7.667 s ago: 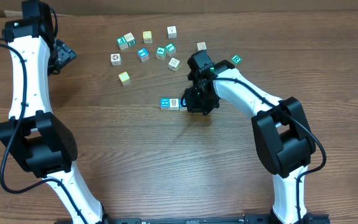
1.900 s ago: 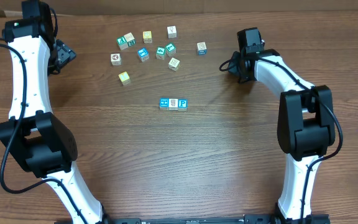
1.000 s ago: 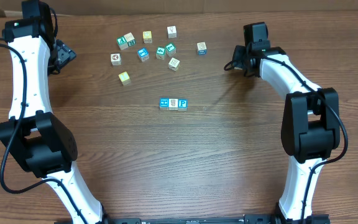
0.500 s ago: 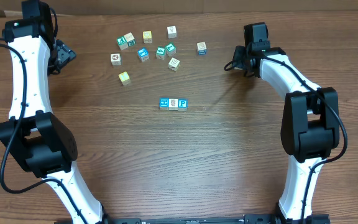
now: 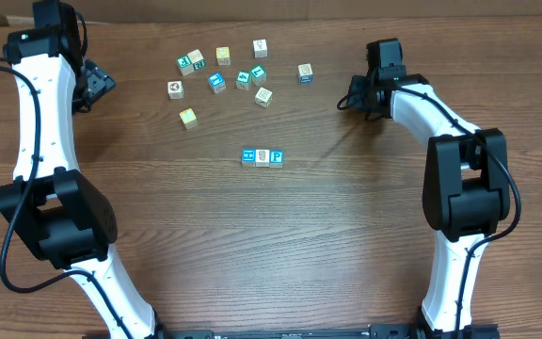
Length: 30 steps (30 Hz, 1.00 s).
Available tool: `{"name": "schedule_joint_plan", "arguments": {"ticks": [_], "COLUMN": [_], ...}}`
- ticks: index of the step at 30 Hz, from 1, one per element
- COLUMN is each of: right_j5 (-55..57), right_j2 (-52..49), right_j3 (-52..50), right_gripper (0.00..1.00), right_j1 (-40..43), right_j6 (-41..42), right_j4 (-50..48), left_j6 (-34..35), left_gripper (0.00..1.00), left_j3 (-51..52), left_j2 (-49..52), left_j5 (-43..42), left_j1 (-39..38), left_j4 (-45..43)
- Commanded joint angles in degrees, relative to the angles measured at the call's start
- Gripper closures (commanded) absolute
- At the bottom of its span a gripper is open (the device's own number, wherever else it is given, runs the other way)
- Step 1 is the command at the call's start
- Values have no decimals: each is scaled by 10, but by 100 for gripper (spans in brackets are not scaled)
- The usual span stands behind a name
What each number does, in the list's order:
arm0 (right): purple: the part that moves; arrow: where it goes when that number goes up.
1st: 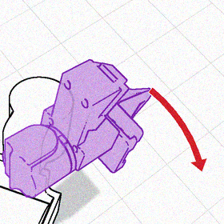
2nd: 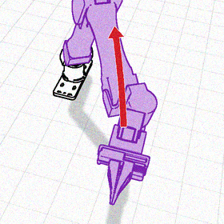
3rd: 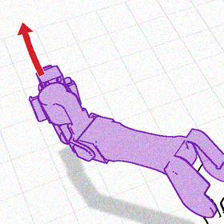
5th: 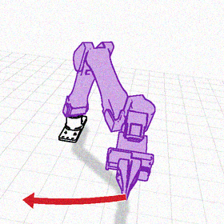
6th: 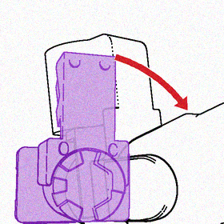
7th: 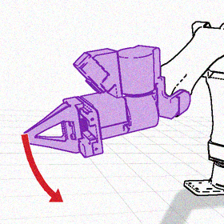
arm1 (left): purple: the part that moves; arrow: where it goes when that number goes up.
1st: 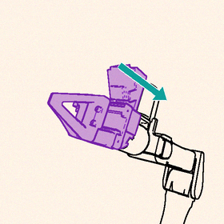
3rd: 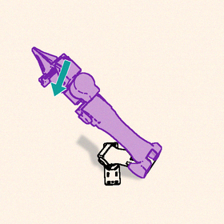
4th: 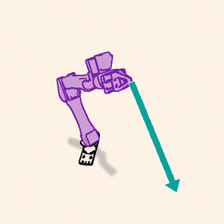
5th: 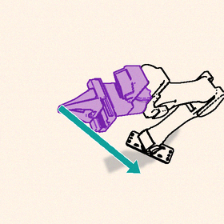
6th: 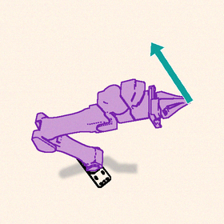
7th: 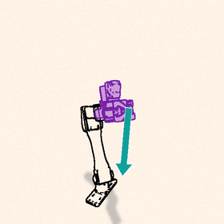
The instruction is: Form a horizontal line
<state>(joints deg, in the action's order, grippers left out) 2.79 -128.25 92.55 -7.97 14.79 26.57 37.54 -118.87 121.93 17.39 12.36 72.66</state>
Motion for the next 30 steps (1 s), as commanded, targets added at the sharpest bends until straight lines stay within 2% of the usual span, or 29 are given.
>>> {"name": "schedule_joint_plan", "arguments": {"ticks": [1,10,16,19,21,22,30], "right_j5": [1,1,1,1,1,1,1], "right_j2": [-1,70,99,99,99,98,55], "right_j3": [-2,-2,-2,-2,-3,-3,-3], "right_gripper": [68,70,74,68,60,53,42], "right_j1": [1,1,-3,-7,-7,-7,-7], "right_j6": [-3,-3,-3,-3,-3,-3,-3], "right_j4": [-2,10,67,88,84,74,30], "left_j6": [-3,-3,-3,-3,-3,-3,-3], "left_gripper": [0,0,0,0,0,0,0], "left_j3": [-4,-4,-4,-4,-4,-4,-4], "left_j2": [-4,-4,-4,-4,-4,-4,-4], "left_j5": [6,6,6,6,6,6,6], "left_j1": [-5,-5,-5,-5,-5,-5,-5], "left_j4": [1,1,1,1,1,1,1]}}
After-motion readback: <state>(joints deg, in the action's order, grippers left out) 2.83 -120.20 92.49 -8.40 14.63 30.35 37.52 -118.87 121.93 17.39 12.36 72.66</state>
